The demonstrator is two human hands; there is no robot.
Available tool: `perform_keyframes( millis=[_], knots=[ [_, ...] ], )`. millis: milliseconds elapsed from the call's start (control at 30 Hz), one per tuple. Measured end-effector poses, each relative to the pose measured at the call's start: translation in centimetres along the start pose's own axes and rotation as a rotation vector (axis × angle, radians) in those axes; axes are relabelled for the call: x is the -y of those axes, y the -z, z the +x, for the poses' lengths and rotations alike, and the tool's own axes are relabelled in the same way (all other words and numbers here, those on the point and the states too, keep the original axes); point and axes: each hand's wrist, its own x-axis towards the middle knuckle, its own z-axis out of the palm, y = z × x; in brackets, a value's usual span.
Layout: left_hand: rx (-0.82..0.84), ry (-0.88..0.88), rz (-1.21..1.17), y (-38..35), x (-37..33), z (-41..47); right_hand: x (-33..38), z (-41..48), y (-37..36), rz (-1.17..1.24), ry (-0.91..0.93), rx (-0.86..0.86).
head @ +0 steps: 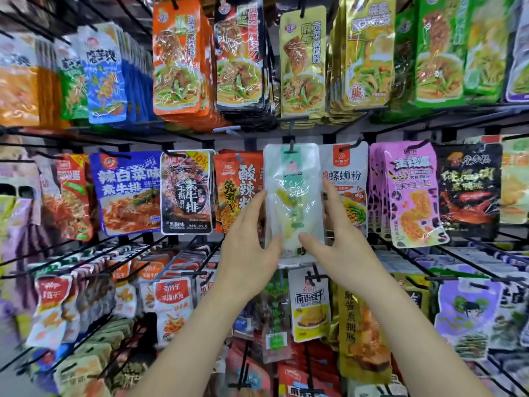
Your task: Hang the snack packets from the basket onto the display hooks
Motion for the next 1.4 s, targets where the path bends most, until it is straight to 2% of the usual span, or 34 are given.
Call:
perform_keyframes(
  millis=[67, 100, 167, 233, 300, 400, 500, 600, 733, 833, 900, 967, 1033, 1133, 1333, 1400],
  knots=[
    [-0.191, -0.050, 0.182, 0.7, 0.8, 0.0, 0.1, 0.0, -0.3, -0.173, 0.040, -0.037],
    [-0.217, -0.054, 0.277, 1.0, 1.5, 0.3, 0.3, 0.1, -0.5, -0.322, 0.052, -0.067],
    [-0.141, -0.014, 0.436, 1.7, 2.9, 1.2, 1.1, 0.6, -1.5, -0.652, 0.102, -0.161],
    [-0.041, 0.030, 0.567, 2.1, 4.2, 2.4, 1.7, 1.5, -3.1, -0.866, 0.256, -0.225],
    [0.016, 0.052, 0.684, 2.5, 4.9, 3.5, 1.8, 2.7, -4.8, -0.963, 0.384, -0.202],
    [0.076, 0.113, 0.831, 3.4, 4.9, 5.0, 1.0, 4.0, -5.8, -1.064, 0.362, -0.196],
    [0.151, 0.119, 0.890, 4.2, 4.9, 6.3, 0.0, 4.1, -5.5, -1.097, 0.302, -0.232],
    [0.201, 0.137, 0.827, 4.5, 4.9, 7.2, -0.1, 4.3, -5.5, -1.101, 0.254, -0.269],
    [0.164, 0.148, 0.707, 4.0, 4.8, 6.6, 0.9, 4.7, -7.2, -1.068, 0.153, -0.291],
    [0.139, 0.146, 0.757, 4.0, 4.4, 6.0, 1.8, 5.1, -8.3, -1.063, 0.081, -0.312],
    [0.078, 0.060, 0.896, 4.4, 3.9, 6.0, 2.1, 5.2, -8.5, -1.077, 0.048, -0.331],
    [-0.005, -0.147, 1.023, 4.6, 3.1, 6.4, 2.3, 5.3, -8.7, -1.109, 0.009, -0.337],
    [0.041, -0.291, 1.018, 4.2, 2.6, 7.1, 2.7, 5.5, -8.9, -1.118, -0.038, -0.352],
    [0.136, -0.296, 0.951, 3.1, 1.9, 9.0, 2.8, 6.0, -9.0, -1.134, -0.072, -0.347],
    [0.057, -0.312, 0.844, 3.1, 2.2, 12.3, 3.2, 6.3, -8.2, -1.138, -0.031, -0.299],
    [0.032, -0.355, 0.877, 3.5, 2.8, 12.2, 3.1, 6.2, -7.6, -1.148, -0.011, -0.326]
  ],
)
